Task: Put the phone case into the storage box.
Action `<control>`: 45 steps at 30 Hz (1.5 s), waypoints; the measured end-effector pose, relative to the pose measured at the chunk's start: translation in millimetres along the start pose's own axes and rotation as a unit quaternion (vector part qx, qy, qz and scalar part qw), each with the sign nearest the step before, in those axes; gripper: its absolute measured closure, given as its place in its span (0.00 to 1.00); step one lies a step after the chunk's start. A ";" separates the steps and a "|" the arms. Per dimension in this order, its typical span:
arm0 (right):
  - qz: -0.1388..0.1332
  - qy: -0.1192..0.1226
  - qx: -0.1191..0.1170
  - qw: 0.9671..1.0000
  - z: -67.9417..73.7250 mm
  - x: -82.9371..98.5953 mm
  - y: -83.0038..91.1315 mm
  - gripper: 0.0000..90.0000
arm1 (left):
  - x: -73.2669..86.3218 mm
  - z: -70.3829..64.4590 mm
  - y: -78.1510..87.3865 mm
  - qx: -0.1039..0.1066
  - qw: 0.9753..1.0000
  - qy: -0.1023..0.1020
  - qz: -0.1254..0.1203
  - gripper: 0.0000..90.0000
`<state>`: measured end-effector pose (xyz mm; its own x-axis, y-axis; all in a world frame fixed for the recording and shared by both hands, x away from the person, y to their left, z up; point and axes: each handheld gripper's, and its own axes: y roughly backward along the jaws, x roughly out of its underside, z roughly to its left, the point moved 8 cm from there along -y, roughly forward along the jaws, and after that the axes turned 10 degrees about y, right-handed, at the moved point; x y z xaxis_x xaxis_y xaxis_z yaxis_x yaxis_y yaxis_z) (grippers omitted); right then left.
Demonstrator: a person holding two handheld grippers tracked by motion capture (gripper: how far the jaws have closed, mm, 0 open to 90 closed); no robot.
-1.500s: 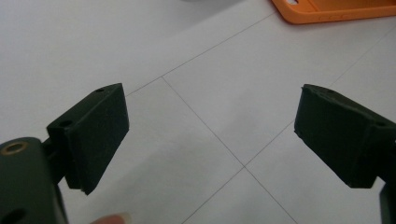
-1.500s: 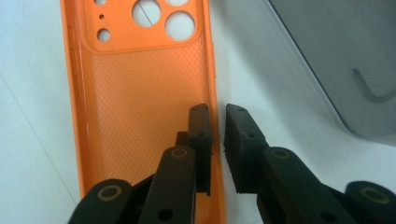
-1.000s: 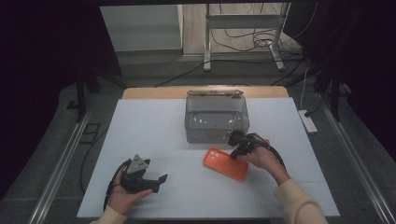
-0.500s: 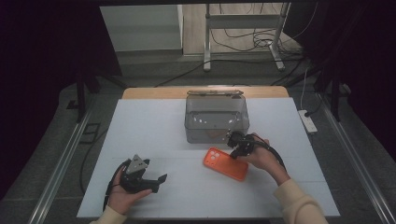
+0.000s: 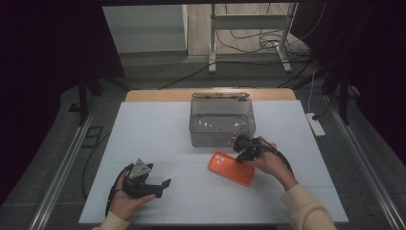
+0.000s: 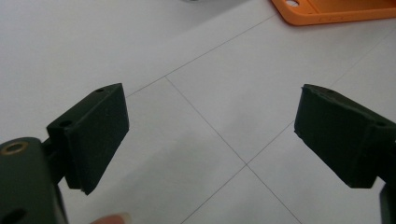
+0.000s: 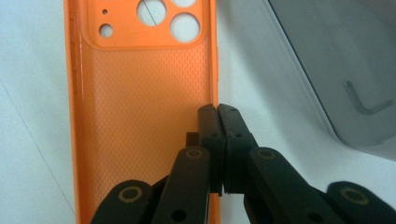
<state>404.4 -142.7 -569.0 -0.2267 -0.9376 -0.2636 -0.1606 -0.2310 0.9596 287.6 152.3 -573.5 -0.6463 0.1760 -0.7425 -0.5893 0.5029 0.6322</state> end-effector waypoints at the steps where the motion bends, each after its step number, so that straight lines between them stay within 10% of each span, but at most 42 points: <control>1: 0.001 0.000 0.000 1.000 0.0 0.2 0.1 0.99 | 0.0 0.0 0.0 0.000 1.000 0.000 0.000 0.11; 45: -0.058 0.037 0.040 0.997 3.9 -10.2 48.9 0.99 | 0.3 1.4 0.1 -0.001 1.000 0.002 0.001 0.11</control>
<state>395.1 -143.4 -519.7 -0.1318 -0.9230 -0.3614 -0.2577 -0.3202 0.9116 288.0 153.5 -574.0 -0.6495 0.1736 -0.7403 -0.5891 0.5007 0.6342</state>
